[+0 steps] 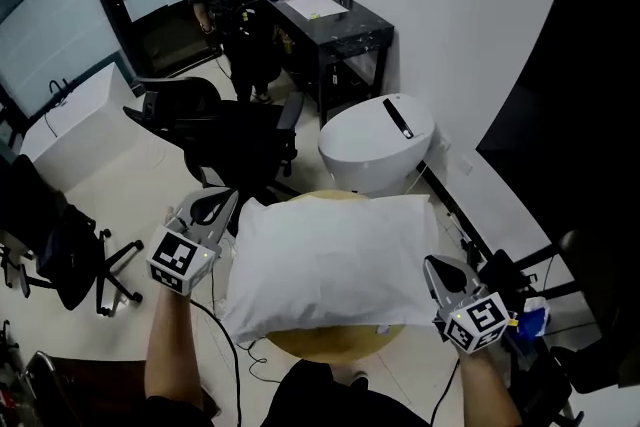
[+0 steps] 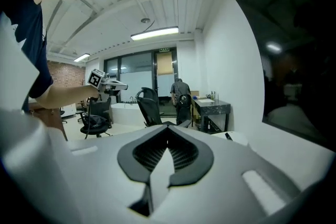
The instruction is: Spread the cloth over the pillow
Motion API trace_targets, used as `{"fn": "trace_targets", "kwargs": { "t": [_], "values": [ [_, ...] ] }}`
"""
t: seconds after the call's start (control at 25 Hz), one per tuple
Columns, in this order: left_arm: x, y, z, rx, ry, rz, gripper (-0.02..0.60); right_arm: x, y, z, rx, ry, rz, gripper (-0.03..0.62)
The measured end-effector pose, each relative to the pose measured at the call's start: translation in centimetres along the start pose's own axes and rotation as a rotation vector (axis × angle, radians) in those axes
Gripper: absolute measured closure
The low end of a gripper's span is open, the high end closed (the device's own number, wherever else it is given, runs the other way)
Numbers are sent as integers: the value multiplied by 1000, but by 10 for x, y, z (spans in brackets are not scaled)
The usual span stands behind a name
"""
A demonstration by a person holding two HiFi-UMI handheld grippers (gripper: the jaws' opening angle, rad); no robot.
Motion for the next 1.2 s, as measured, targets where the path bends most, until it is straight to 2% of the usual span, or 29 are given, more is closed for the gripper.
{"fn": "trace_targets", "kwargs": {
  "t": [0.12,0.2,0.32,0.4,0.48,0.6,0.96,1.2],
  "values": [
    [41,-50,-39,-11,-90,-11,580,31,13,3,42,29,-40,588],
    [65,-84,-57,26,-127,-23,580,51,22,6,75,44,-60,588],
    [97,-132,-69,121,-127,-23,579,79,36,13,83,27,-103,588],
    [116,-161,-69,151,-112,-17,578,96,45,16,86,17,-113,588],
    [130,-187,-69,162,-90,8,485,113,52,18,82,17,-115,588],
    [148,-219,-73,158,-68,45,424,133,59,21,77,15,-120,588],
    [185,-271,-60,171,-15,65,396,160,72,28,90,0,-127,588],
    [190,-273,-56,159,-14,88,396,159,76,33,82,3,-130,588]
  ]
}}
Point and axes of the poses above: the fingertips, and each gripper's own axes: x backward along the fingers, y to its left, z out of its underside, the point moved 10 cm from there along x, backward along the fingers, and after that the axes turned 12 degrees about -x, right-handed, at the moved point
